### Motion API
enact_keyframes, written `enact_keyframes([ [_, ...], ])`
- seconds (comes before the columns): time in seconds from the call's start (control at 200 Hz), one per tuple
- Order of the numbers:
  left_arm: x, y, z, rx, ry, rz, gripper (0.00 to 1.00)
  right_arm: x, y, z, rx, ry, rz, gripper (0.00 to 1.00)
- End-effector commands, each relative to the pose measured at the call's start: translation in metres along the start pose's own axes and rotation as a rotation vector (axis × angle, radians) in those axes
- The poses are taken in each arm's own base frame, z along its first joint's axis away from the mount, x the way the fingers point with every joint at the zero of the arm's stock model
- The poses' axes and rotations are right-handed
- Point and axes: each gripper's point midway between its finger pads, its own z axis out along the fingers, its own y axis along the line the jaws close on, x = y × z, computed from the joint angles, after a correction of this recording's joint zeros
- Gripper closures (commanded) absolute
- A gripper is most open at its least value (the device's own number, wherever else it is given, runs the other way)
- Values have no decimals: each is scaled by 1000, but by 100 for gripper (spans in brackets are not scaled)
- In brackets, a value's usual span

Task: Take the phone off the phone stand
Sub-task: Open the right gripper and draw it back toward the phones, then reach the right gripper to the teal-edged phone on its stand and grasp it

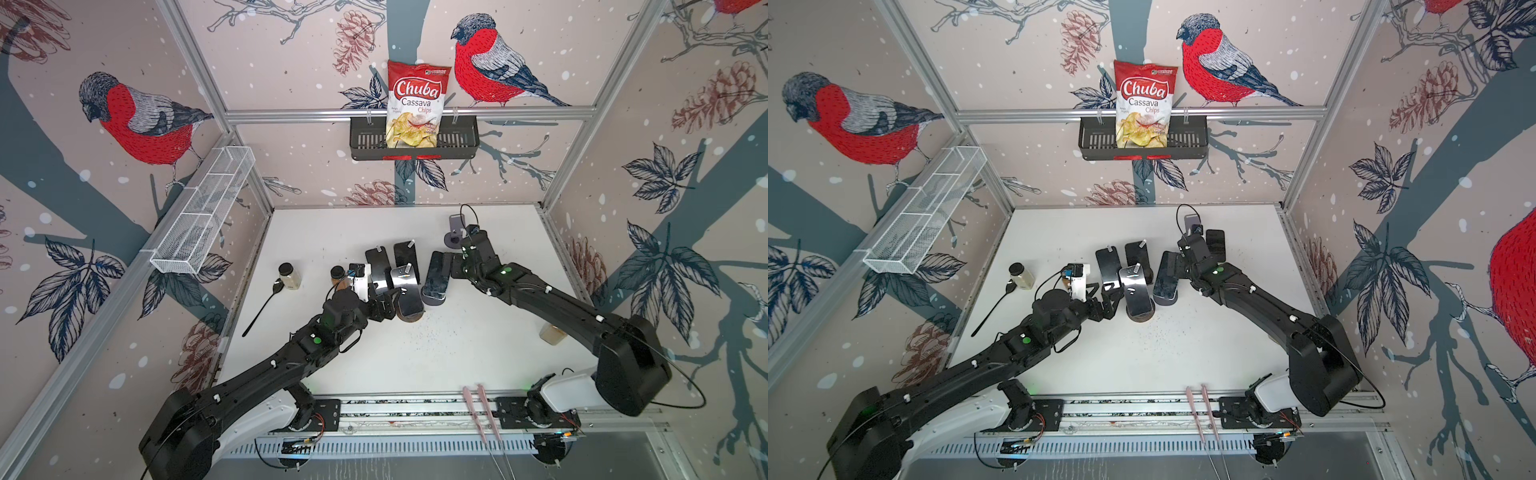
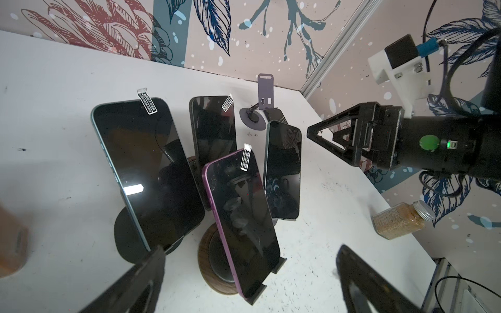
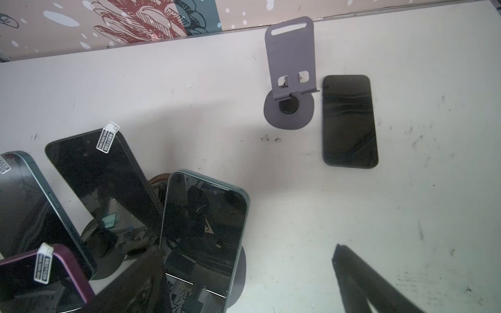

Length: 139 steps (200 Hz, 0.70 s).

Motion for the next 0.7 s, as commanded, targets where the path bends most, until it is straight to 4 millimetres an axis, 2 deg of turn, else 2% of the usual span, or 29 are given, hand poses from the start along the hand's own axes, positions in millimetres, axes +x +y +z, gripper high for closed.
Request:
enact_keyframes([
  [0.0, 1, 3, -1, -16, -7, 12, 3, 1, 1, 2, 29, -5, 52, 1],
  [0.17, 2, 5, -3, -21, -4, 29, 3, 4, 7, 11, 74, 16, 61, 1],
  [0.445, 6, 12, -7, -45, -10, 57, 3, 1, 29, 19, 66, 22, 43, 1],
  [0.691, 5, 13, -9, -46, -22, 79, 3, 15, 31, 39, 126, 71, 12, 1],
])
